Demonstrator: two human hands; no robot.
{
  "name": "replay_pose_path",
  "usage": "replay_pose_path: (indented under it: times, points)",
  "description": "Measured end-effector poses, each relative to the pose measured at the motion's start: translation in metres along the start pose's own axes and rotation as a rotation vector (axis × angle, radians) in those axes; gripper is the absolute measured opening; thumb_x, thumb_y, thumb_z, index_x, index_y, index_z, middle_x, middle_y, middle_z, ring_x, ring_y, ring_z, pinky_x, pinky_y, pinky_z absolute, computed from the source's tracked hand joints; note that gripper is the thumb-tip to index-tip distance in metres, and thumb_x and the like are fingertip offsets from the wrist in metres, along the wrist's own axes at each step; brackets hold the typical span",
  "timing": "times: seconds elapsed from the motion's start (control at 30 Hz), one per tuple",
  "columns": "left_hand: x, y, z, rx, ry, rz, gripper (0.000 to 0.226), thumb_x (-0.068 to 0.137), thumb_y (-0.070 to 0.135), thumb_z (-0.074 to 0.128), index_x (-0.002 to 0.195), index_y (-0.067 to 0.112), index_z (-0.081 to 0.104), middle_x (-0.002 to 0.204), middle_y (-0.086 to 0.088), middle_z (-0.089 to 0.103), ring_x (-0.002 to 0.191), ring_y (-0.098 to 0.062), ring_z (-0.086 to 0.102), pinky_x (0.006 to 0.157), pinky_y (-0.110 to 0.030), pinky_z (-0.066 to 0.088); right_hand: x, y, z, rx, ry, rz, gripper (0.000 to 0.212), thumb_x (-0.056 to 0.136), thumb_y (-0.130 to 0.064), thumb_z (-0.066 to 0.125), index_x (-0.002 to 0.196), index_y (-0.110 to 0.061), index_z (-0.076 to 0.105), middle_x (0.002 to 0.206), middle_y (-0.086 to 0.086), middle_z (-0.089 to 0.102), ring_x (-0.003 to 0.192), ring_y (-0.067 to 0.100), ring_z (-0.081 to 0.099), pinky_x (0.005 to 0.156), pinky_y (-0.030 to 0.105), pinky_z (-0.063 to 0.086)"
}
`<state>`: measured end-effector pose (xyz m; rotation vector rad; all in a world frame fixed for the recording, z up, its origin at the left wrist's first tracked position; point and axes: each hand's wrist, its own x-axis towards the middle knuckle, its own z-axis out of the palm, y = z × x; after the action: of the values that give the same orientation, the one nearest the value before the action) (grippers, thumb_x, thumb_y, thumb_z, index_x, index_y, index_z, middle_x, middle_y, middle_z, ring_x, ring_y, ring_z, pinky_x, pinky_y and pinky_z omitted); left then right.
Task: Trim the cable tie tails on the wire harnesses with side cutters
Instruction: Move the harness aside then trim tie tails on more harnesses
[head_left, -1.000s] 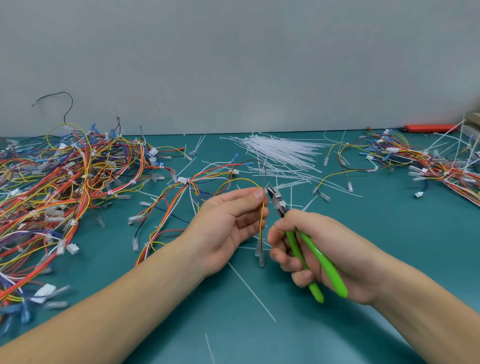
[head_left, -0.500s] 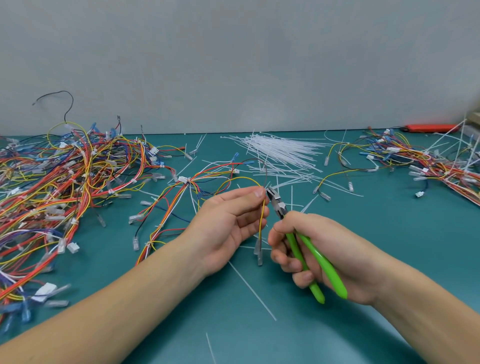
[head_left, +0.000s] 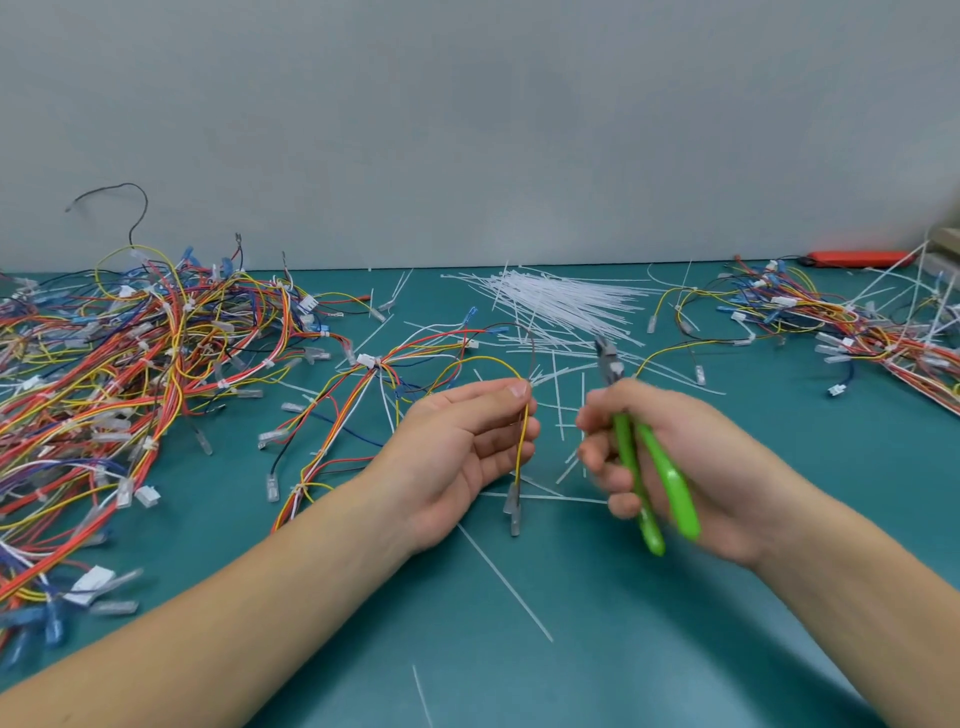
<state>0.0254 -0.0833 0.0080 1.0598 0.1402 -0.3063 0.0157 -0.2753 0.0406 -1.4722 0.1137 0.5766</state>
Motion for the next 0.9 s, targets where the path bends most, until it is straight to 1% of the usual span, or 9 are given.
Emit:
replay_pose_path:
  times: [0.07,0.17,0.23,0.4,0.5,0.57,0.67,0.77,0.9]
  points:
    - [0.000,0.002,0.000,0.077,0.004,0.010,0.006,0.092,0.012,0.072,0.096,0.008,0.073,0.083,-0.008,0.072,0.072,-0.018,0.072,0.068,-0.028,0.061,0.002,-0.007,-0.017,-0.189,0.165,-0.054,0.032,0.095,-0.041,0.060,0.095,-0.010,0.067,0.069,0.008,0.062,0.051,0.017,0.045,0.045,0.029,0.036]
    - [-0.004,0.001,0.002,0.349,-0.049,0.045,0.005,0.093,0.013,0.073,0.092,0.009,0.075,0.085,-0.011,0.074,0.081,-0.025,0.075,0.075,-0.031,0.063,0.005,-0.012,-0.047,-0.892,0.472,-0.100,0.031,0.088,-0.054,0.063,0.094,-0.024,0.062,0.081,0.003,0.069,0.069,0.019,0.060,0.061,0.033,0.042]
    - [-0.008,0.003,0.005,0.547,-0.088,0.049,0.013,0.096,0.018,0.071,0.089,0.009,0.077,0.087,-0.010,0.078,0.084,-0.024,0.077,0.078,-0.032,0.064,0.005,-0.014,-0.064,-1.156,0.540,-0.020,0.027,0.086,-0.051,0.067,0.091,-0.025,0.059,0.084,0.002,0.066,0.078,0.016,0.061,0.061,0.032,0.040]
    - [-0.022,0.033,0.010,1.089,-0.117,0.110,0.027,0.096,0.040,0.065,0.094,0.017,0.080,0.092,0.000,0.080,0.098,-0.027,0.075,0.092,-0.050,0.060,0.001,-0.021,-0.097,-1.269,0.465,0.172,0.036,0.083,-0.045,0.072,0.094,-0.010,0.070,0.092,0.012,0.075,0.092,0.027,0.070,0.079,0.034,0.054]
    - [-0.032,0.063,0.007,1.266,-0.180,0.097,0.022,0.099,0.037,0.064,0.095,0.022,0.079,0.089,0.012,0.079,0.090,-0.017,0.077,0.086,-0.051,0.063,-0.004,-0.023,-0.108,-1.286,0.482,0.206,0.042,0.084,-0.045,0.072,0.100,-0.007,0.070,0.097,0.013,0.075,0.096,0.028,0.070,0.080,0.034,0.053]
    - [-0.035,0.086,-0.001,1.224,-0.186,0.124,0.016,0.101,0.026,0.064,0.097,0.018,0.077,0.087,0.006,0.080,0.085,-0.015,0.078,0.076,-0.043,0.066,-0.004,-0.025,-0.114,-1.297,0.487,0.230,0.040,0.085,-0.045,0.072,0.101,-0.008,0.071,0.097,0.012,0.075,0.097,0.028,0.070,0.084,0.034,0.054]
    - [-0.027,0.117,-0.025,1.148,0.017,0.236,0.017,0.101,0.011,0.059,0.099,0.016,0.075,0.085,-0.002,0.079,0.076,-0.015,0.075,0.058,-0.028,0.060,-0.005,-0.024,-0.122,-1.313,0.469,0.245,0.035,0.085,-0.044,0.074,0.098,-0.012,0.071,0.096,0.009,0.075,0.096,0.025,0.070,0.083,0.032,0.052]
    - [-0.013,0.127,-0.053,1.458,0.299,0.250,0.014,0.097,0.016,0.061,0.093,0.020,0.074,0.074,-0.002,0.076,0.060,-0.015,0.071,0.051,-0.027,0.056,-0.005,-0.022,-0.130,-1.326,0.465,0.237,0.023,0.084,-0.041,0.076,0.091,-0.020,0.071,0.088,0.005,0.074,0.089,0.021,0.069,0.071,0.028,0.048]
    - [-0.003,0.118,-0.070,1.638,0.272,-0.014,0.022,0.089,0.036,0.073,0.086,0.014,0.077,0.070,-0.003,0.077,0.064,-0.020,0.076,0.059,-0.031,0.062,0.000,-0.019,-0.142,-1.334,0.499,0.247,0.031,0.073,-0.045,0.086,0.089,-0.027,0.067,0.087,-0.001,0.070,0.082,0.014,0.066,0.073,0.031,0.050]
